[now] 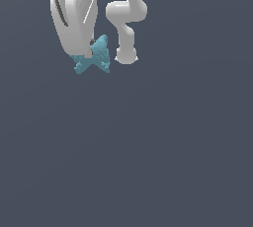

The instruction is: Pick up the object and move it to a goal position.

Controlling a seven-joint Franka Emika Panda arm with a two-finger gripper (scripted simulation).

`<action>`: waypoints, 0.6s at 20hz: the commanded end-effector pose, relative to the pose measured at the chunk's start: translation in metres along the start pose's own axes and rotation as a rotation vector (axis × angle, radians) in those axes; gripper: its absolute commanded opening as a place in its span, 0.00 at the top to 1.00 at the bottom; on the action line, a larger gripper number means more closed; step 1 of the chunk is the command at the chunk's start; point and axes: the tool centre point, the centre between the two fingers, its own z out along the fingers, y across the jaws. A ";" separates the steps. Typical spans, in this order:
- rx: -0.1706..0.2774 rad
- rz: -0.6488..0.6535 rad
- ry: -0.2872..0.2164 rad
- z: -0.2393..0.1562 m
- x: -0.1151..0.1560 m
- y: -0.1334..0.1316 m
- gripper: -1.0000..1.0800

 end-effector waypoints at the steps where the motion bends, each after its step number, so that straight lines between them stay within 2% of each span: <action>1: -0.001 -0.001 0.000 -0.013 0.000 -0.002 1.00; 12: -0.001 -0.001 -0.001 -0.039 -0.001 -0.008 1.00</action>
